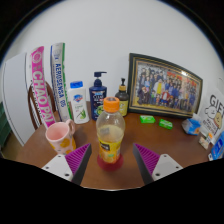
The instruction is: Pour water
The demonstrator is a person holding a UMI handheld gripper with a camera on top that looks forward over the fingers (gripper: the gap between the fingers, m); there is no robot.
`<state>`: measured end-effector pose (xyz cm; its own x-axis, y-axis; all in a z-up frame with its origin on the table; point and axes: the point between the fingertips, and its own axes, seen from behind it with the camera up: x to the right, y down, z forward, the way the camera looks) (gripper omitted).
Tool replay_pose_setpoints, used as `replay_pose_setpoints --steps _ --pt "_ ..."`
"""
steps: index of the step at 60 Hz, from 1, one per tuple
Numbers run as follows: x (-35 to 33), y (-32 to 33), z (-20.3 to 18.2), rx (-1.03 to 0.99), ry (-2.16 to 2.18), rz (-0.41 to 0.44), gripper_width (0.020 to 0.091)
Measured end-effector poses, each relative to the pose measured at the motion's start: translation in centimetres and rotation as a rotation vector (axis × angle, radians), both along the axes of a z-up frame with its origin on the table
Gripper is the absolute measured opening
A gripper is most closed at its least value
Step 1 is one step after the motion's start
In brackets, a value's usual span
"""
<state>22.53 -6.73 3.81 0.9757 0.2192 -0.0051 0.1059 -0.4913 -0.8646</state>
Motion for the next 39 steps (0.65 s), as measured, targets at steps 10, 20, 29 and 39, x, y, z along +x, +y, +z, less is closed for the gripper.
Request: replay_pose_setpoints --steps 10,20,29,39 --pt "1.0 -8.6 4.6 -0.066 -0.052 -0.092 0.0854" --pt "0.5 -16.4 8.5 -0.083 -0.095 -0.131 0.0855" --pt "0.1 -20.3 10.2 -0.088 -0.092 -0.155 0.0855" --pt "0.4 -21.3 11.3 -0.063 -0.099 -0.181 0.0854"
